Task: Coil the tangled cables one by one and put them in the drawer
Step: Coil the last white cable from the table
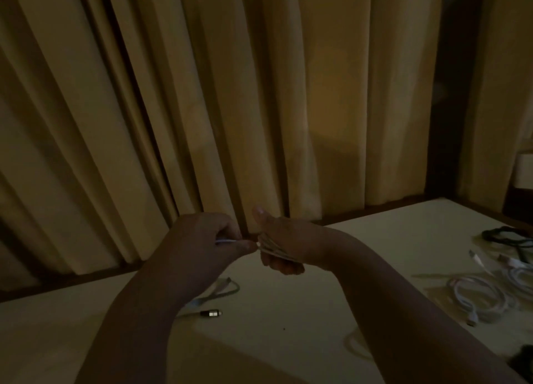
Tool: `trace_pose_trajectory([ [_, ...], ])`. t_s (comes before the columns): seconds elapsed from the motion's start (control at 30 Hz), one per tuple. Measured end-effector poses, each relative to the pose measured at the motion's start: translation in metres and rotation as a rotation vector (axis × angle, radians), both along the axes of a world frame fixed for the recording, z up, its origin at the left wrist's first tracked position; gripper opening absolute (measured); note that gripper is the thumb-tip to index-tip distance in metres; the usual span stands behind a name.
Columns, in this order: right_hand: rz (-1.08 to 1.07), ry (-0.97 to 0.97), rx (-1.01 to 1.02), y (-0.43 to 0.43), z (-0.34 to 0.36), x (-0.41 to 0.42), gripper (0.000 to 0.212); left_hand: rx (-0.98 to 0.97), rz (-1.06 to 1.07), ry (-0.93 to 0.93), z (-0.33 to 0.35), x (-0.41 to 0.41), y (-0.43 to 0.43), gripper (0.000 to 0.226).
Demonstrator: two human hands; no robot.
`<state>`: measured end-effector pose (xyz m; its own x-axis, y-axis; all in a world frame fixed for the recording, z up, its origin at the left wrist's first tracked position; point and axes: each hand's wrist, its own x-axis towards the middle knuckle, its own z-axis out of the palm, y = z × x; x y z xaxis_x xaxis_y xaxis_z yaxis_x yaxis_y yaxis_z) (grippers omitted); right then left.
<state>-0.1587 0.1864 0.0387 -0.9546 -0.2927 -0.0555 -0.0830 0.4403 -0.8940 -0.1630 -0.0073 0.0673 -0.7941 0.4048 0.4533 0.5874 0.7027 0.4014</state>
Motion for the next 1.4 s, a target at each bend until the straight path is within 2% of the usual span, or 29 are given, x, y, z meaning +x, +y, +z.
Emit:
trace_pose_trajectory([
  [0.3,0.410,-0.272,-0.556,0.010,0.006,0.000,0.071,0.286,-0.201,-0.114,-0.004,-0.008,-0.001,0.026],
  [0.43,0.618,-0.354,-0.773,0.011,0.005,-0.001,0.058,0.524,-0.310,-0.212,-0.005,-0.003,0.011,0.012],
  [0.53,0.689,-0.388,-0.907,0.012,0.003,-0.002,0.045,0.642,-0.337,-0.356,-0.006,0.003,0.020,0.017],
  [0.63,0.674,-0.387,-0.986,0.012,0.004,-0.001,0.039,0.744,-0.325,-0.479,-0.007,0.004,0.024,0.026],
  [0.77,0.489,-0.284,-0.948,0.004,0.007,0.001,0.037,0.840,-0.236,-0.566,-0.009,0.001,0.027,0.024],
  [0.87,0.310,-0.191,-0.910,-0.002,0.009,0.003,0.037,0.874,-0.157,-0.568,-0.012,-0.004,0.028,0.021],
  [1.1,-0.114,0.030,-0.817,-0.016,0.014,0.007,0.038,0.922,-0.091,-0.575,-0.015,-0.008,0.030,0.028],
  [1.2,-0.215,0.244,-0.660,-0.022,0.011,0.008,0.042,0.936,-0.073,-0.580,-0.014,-0.007,0.029,0.025],
  [1.3,-0.329,0.526,-0.399,-0.029,0.008,0.007,0.044,1.012,-0.090,-0.604,-0.010,-0.004,0.026,0.021],
  [1.4,-0.294,0.574,-0.345,-0.028,0.011,0.010,0.045,1.104,-0.136,-0.634,-0.009,-0.005,0.023,0.013],
])
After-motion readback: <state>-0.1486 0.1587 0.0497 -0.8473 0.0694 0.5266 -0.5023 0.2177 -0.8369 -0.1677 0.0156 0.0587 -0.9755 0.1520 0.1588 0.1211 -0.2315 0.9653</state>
